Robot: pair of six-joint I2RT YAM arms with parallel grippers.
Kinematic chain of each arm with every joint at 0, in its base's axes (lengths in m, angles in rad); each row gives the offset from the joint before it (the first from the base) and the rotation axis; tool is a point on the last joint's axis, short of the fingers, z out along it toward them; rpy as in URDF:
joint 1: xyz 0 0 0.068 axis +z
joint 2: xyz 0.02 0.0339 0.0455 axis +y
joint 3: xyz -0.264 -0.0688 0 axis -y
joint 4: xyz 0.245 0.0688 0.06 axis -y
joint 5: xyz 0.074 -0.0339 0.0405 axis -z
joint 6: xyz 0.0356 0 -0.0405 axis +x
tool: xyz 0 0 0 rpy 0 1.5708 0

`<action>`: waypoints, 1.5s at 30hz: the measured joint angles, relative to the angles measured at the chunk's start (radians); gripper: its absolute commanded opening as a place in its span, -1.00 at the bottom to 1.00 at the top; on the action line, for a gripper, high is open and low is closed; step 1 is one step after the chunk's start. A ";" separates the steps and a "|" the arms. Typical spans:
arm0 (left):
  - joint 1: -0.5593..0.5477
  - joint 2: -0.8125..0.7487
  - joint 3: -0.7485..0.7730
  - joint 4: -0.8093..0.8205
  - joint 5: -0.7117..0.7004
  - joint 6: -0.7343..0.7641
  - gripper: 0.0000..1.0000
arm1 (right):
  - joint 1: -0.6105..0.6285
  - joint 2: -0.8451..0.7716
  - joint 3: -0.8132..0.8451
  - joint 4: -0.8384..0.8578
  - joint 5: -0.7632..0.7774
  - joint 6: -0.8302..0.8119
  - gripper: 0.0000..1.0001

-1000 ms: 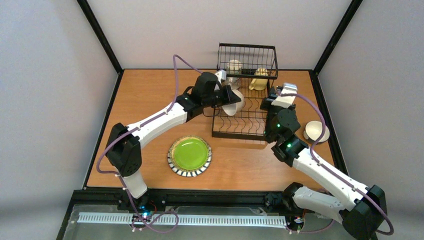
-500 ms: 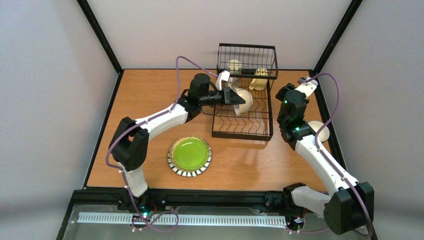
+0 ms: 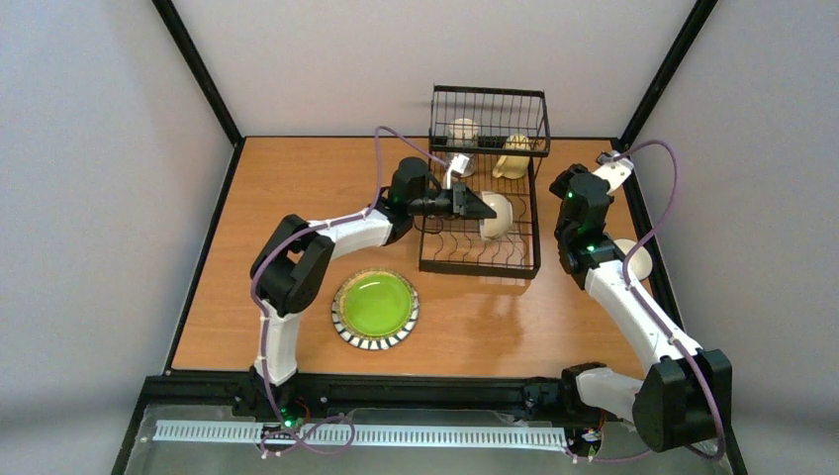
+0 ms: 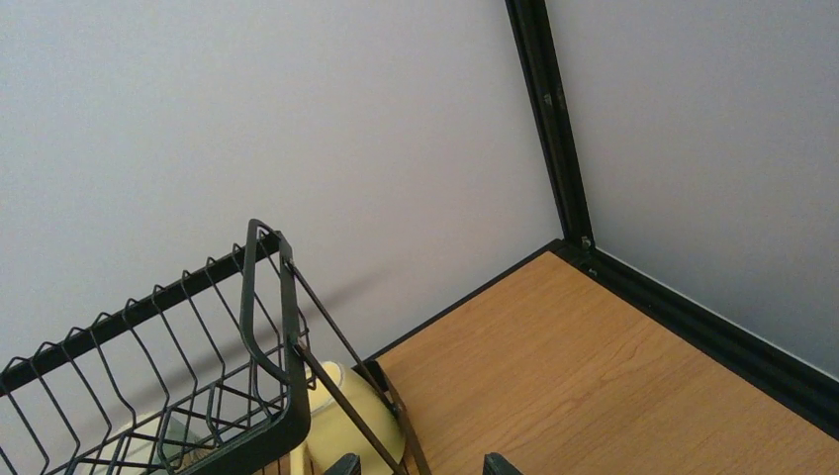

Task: Load the mixed dishes into the dish rack
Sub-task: Insert the bowl into the dish rack.

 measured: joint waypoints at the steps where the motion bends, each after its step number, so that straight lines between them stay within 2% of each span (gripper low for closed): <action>1: 0.000 0.005 0.000 0.019 0.005 -0.012 -0.99 | -0.002 0.001 0.000 0.003 -0.003 0.001 0.40; 9: 0.000 0.066 0.015 0.172 0.029 -0.111 -0.99 | -0.008 0.010 -0.014 0.024 -0.016 0.014 0.40; 45: -0.063 0.309 0.126 0.366 0.031 -0.285 -0.99 | -0.043 0.018 -0.052 0.048 -0.019 0.028 0.40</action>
